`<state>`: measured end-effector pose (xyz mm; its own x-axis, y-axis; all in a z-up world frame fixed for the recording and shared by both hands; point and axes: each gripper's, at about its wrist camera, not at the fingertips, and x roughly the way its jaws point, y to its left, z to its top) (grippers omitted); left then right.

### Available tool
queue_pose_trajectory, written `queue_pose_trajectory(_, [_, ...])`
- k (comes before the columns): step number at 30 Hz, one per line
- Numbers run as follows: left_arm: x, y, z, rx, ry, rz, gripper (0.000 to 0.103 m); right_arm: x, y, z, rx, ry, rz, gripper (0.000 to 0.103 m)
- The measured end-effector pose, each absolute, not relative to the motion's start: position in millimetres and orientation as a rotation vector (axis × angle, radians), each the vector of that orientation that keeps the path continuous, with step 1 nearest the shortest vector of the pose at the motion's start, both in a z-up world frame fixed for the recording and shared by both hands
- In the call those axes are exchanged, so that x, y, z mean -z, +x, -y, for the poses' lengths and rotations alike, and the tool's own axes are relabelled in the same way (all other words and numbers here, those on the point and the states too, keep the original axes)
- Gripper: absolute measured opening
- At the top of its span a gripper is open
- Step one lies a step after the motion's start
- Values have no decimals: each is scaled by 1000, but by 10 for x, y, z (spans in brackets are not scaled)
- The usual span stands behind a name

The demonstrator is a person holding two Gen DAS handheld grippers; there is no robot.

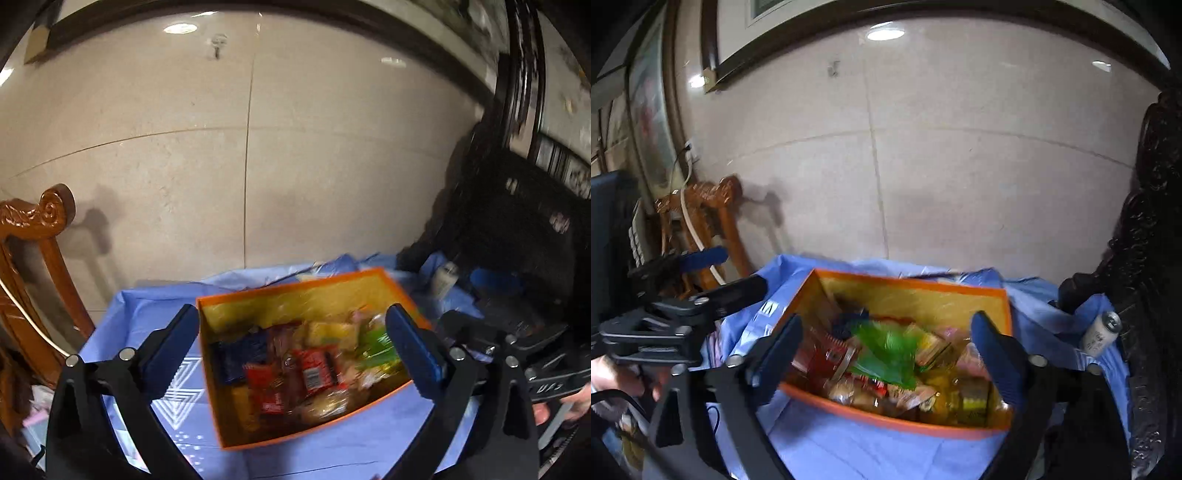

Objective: Organize snacks
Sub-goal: 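Carry the green bag and chocolate bar over the orange box and open both tools, then grasp the orange snack bag with the right tool while the left tool grasps the white packet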

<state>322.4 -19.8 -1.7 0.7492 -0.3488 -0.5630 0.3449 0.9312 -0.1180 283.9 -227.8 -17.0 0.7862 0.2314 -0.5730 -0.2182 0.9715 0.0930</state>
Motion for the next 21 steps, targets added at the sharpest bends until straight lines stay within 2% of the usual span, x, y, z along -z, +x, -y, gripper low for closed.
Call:
queue_pose_trajectory(9, [244,2804,-20,320,-24,-661,99,531,2500,2076,-161,-16,-812,100])
queue_pose_trajectory(14, [478,2438,-207,300,-89,-708,99,743,2118,2106,-335,62,-773,100])
queue_pose_trajectory(17, [629,2219,-292,284,-117,-739,99,990,1856,2079,-329,71,-759,100])
queue_pose_trajectory(21, [799,1877,-425,243,-95,-762,99,1468,1528,1864,-357,-47,-859,100])
